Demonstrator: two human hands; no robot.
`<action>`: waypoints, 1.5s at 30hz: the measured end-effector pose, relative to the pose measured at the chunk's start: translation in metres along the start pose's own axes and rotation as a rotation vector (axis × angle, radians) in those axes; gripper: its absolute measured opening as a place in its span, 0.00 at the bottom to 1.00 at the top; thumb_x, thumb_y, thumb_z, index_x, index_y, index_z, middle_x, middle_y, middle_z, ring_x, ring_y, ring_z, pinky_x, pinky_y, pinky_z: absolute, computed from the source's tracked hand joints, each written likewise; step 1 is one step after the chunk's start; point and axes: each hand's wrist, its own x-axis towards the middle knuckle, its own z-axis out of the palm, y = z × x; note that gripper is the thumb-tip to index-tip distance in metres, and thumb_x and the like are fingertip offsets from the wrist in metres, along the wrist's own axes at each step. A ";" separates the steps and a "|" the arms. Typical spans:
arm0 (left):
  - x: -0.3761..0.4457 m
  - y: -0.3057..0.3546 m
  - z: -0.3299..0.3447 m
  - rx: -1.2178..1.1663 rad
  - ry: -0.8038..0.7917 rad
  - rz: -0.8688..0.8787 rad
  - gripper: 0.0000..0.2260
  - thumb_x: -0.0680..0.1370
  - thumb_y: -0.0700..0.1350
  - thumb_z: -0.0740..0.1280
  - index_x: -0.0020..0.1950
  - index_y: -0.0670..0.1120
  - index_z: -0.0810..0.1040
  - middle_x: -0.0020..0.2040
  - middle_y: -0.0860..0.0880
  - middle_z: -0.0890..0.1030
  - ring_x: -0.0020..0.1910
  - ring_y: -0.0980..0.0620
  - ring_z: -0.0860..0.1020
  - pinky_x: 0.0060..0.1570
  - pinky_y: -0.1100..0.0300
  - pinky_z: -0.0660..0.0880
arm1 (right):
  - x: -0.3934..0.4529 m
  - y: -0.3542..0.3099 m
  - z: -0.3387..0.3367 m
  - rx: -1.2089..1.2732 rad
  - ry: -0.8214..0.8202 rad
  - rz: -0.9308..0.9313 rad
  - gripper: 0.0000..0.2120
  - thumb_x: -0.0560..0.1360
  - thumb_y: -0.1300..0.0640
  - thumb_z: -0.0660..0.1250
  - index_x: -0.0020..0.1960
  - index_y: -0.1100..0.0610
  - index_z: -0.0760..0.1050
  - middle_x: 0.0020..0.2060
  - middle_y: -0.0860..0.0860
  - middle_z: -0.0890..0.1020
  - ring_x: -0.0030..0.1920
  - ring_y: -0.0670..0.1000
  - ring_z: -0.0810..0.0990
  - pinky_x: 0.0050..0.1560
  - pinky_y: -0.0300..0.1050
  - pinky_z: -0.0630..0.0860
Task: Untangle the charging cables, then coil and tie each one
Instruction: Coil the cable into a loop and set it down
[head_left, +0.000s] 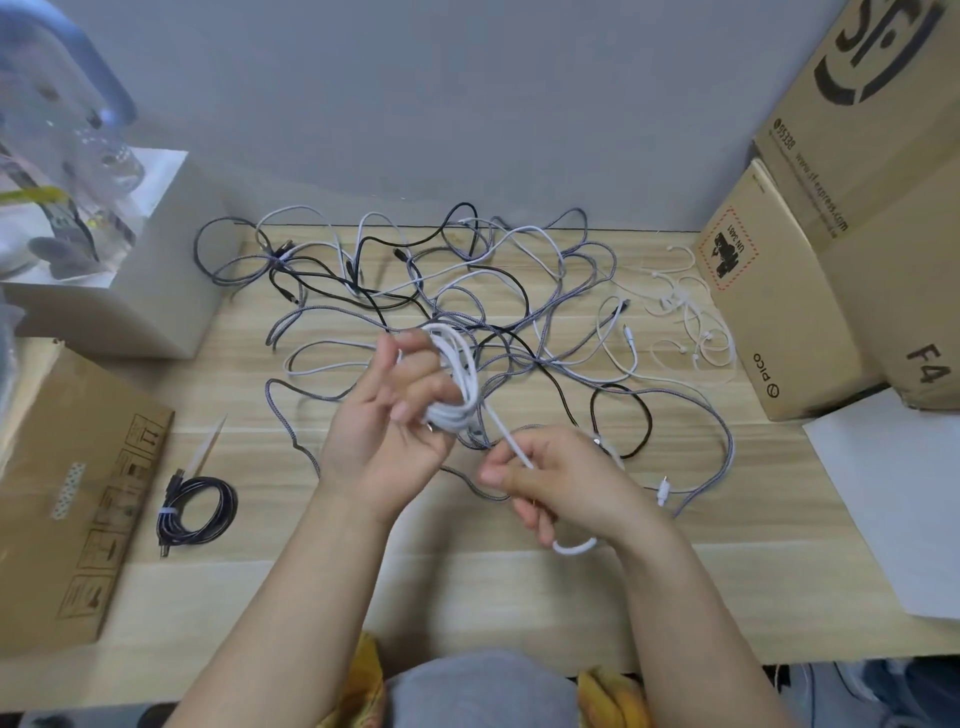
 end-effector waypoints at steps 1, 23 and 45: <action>0.002 0.004 -0.001 0.007 0.062 0.068 0.10 0.81 0.42 0.59 0.48 0.35 0.73 0.29 0.46 0.66 0.28 0.48 0.65 0.45 0.46 0.76 | -0.001 0.000 0.001 -0.046 -0.056 0.006 0.03 0.76 0.58 0.67 0.44 0.54 0.77 0.20 0.48 0.74 0.17 0.48 0.71 0.23 0.38 0.67; -0.006 -0.005 -0.009 1.607 0.323 -0.405 0.24 0.80 0.58 0.51 0.39 0.43 0.76 0.19 0.52 0.64 0.23 0.50 0.63 0.42 0.53 0.75 | -0.012 -0.010 -0.008 -0.013 0.127 -0.268 0.05 0.69 0.57 0.69 0.40 0.49 0.83 0.37 0.56 0.84 0.40 0.64 0.78 0.48 0.63 0.76; 0.018 -0.024 0.018 1.041 0.367 0.325 0.16 0.74 0.49 0.57 0.56 0.41 0.72 0.26 0.53 0.71 0.25 0.56 0.71 0.41 0.62 0.77 | -0.005 -0.017 0.022 -0.517 0.319 -0.355 0.19 0.72 0.44 0.56 0.33 0.57 0.69 0.23 0.52 0.63 0.30 0.53 0.65 0.32 0.48 0.63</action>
